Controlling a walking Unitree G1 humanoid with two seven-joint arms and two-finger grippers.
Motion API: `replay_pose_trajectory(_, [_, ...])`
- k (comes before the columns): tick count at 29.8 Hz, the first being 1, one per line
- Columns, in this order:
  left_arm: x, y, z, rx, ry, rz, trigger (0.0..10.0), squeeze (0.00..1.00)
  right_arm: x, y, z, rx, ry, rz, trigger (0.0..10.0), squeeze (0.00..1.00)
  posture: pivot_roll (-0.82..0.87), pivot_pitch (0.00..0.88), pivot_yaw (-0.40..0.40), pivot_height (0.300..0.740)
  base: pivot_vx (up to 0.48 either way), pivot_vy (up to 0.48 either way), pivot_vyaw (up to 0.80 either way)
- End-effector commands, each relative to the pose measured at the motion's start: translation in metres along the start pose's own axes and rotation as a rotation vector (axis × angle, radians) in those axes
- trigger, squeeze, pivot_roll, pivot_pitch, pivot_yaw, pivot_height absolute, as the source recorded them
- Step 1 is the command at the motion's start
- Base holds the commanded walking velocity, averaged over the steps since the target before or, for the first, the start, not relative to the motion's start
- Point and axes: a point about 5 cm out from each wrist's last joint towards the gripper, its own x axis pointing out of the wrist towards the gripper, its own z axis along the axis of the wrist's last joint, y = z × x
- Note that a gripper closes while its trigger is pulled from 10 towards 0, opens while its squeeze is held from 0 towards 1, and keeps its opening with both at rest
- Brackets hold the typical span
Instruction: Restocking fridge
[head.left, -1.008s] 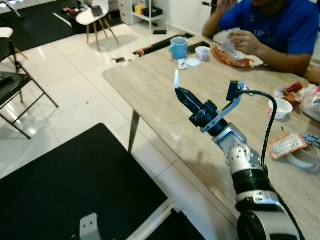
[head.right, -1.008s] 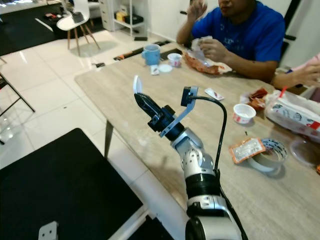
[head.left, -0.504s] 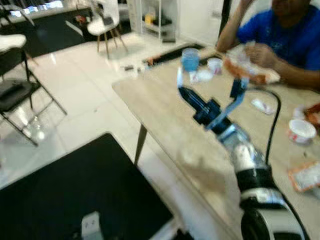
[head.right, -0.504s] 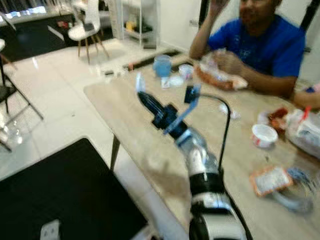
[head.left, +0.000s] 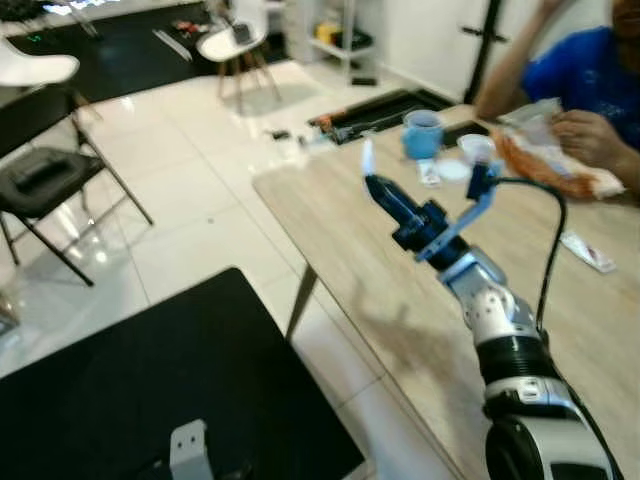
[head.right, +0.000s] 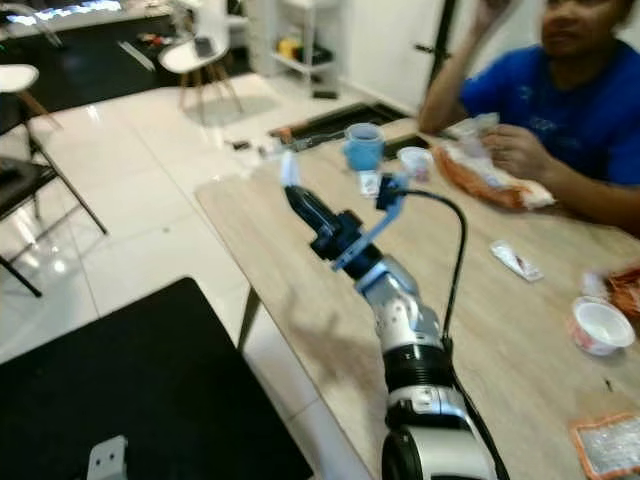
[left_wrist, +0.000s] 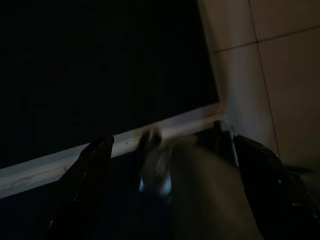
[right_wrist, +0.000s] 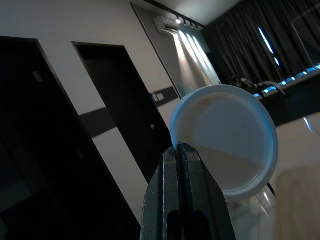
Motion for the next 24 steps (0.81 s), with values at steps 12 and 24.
replay_pose_trajectory(12, [-0.001, 0.002, -0.005, -0.011, 0.018, 0.02, 10.0, 0.0, 0.002, -0.007, -0.001, 0.008, 0.02, -0.071, 10.0, 0.0, -0.02, 0.022, 0.012, 0.74, 0.0, 0.0, -0.64])
replay_pose_trajectory(24, [-0.001, 0.001, -0.007, -0.007, 0.025, 0.015, 10.0, 0.0, -0.002, -0.015, 0.008, -0.015, -0.003, -0.141, 10.0, 0.0, -0.02, 0.023, 0.009, 0.74, 0.0, 0.0, -0.77])
